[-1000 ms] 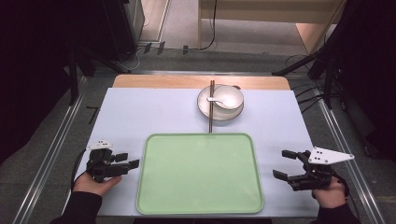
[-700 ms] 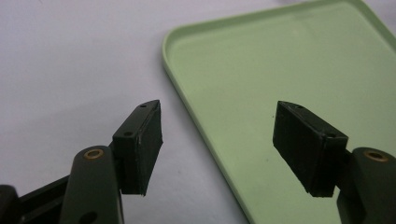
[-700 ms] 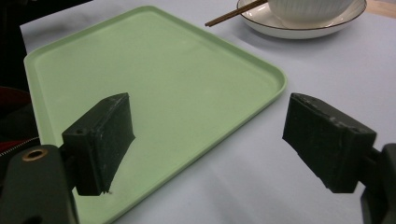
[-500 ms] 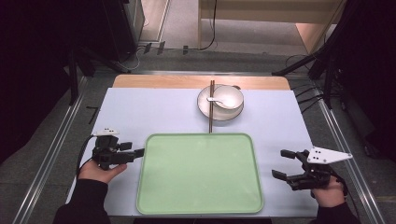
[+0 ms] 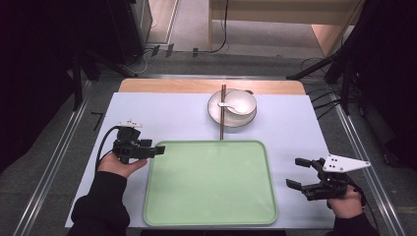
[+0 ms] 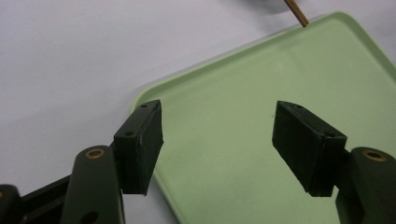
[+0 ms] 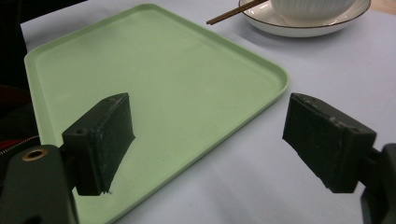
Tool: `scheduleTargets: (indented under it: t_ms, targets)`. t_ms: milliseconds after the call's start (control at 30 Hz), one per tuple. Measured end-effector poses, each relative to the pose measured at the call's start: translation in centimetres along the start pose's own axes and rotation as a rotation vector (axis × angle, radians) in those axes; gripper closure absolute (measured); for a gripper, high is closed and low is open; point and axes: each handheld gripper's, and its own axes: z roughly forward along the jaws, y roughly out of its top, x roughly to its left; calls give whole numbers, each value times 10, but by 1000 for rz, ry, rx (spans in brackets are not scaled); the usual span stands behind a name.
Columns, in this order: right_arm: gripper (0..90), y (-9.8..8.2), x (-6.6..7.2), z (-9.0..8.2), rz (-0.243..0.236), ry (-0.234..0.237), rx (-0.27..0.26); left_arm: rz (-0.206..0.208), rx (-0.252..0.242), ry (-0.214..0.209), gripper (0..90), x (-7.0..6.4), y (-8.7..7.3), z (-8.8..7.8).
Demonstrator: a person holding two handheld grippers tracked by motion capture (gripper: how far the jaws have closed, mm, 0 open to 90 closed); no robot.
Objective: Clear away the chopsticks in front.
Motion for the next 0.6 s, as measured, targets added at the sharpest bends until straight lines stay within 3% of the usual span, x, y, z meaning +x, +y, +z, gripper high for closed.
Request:
scheduleTargets:
  t_ms: [267, 500, 600]
  targets:
    - [166, 0, 0, 1, 5, 0, 4, 19, -12, -23, 338, -7, 16, 10]
    - [166, 1, 0, 0, -1, -7, -2, 41, 22, -18, 336, -16, 36, 24]
    - [166, 2, 0, 0, -5, -5, -10, 58, 14, -27, 336, -19, 44, 27]
